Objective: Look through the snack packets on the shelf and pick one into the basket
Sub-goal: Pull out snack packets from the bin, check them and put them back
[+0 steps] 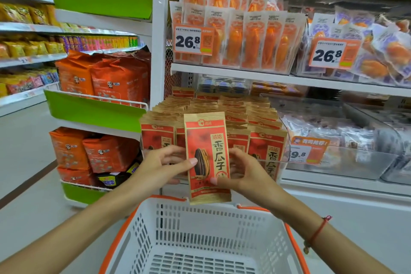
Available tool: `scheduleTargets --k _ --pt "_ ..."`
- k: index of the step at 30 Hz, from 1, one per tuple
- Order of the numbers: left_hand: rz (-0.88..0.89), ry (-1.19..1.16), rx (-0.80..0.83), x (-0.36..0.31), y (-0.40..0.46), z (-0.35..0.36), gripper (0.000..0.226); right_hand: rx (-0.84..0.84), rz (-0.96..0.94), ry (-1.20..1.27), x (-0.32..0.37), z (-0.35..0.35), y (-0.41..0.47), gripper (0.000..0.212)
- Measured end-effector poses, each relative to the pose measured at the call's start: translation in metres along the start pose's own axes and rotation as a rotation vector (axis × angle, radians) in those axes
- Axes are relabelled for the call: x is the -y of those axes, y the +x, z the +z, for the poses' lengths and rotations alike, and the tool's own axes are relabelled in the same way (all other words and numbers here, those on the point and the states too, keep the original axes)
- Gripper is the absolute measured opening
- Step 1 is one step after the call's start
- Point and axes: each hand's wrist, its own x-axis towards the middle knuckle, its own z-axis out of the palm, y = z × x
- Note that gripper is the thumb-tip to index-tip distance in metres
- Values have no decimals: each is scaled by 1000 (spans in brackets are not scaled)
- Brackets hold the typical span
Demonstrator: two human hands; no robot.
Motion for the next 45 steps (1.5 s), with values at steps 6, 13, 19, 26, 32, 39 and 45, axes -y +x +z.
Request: scheduleTargets --k 6,13,19,26,32,39,45 --pt "-25 63 144 -4 -3 2 30 -178 0 143 6 -1 1 31" --pt "-72 126 265 -3 -5 3 32 -243 23 144 5 -6 -1 19" --pt "-102 89 260 -3 -5 1 30 -249 46 159 10 -7 -2 29" --pt "-123 123 291 2 -3 3 42 -278 -3 121 12 -8 -4 26" --pt "0 136 187 -3 -6 2 34 -230 44 114 13 -10 -4 28" --pt "168 -13 -68 -10 -6 -1 15 18 63 57 10 -10 -3 35" --pt "161 -61 -71 -8 -5 1 28 -18 43 168 14 -12 -4 34"
